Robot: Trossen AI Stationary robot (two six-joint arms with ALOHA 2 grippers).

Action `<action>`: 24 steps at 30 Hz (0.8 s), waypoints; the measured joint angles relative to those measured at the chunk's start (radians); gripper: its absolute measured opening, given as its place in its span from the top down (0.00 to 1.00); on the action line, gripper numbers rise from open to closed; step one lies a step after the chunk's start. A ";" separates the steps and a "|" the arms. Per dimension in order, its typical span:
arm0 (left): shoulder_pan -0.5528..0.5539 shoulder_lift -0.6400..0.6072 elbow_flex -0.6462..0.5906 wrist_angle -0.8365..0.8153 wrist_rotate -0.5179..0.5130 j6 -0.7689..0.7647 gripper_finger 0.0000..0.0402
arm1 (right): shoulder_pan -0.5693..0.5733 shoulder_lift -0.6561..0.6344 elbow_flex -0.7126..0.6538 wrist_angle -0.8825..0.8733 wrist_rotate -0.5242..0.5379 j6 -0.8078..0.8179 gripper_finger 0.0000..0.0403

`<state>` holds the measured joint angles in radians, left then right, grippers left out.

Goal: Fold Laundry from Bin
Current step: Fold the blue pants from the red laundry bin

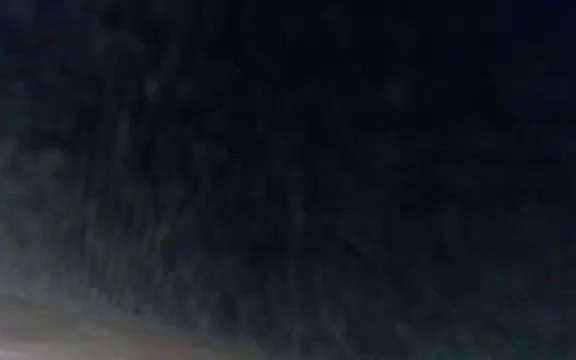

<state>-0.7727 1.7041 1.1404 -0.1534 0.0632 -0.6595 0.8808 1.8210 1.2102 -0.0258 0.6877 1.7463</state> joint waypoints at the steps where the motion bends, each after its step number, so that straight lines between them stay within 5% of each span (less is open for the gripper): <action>1: -0.001 0.002 0.000 0.002 0.004 -0.007 0.96 | -0.007 0.000 -0.009 0.024 -0.001 -0.013 0.42; 9: -0.005 0.000 0.000 0.027 -0.045 -0.015 0.96 | -0.069 0.003 -0.045 0.072 -0.035 -0.042 0.41; 16: -0.002 0.000 0.000 0.025 -0.045 -0.015 0.96 | -0.113 0.124 -0.053 0.363 -0.150 -0.040 0.41; 24: -0.002 0.000 0.000 0.025 -0.048 -0.027 0.96 | -0.080 0.211 -0.054 0.572 -0.157 -0.011 0.41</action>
<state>-0.7742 1.7042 1.1404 -0.1284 0.0151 -0.6868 0.8008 2.0323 1.1564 0.5462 0.5311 1.7351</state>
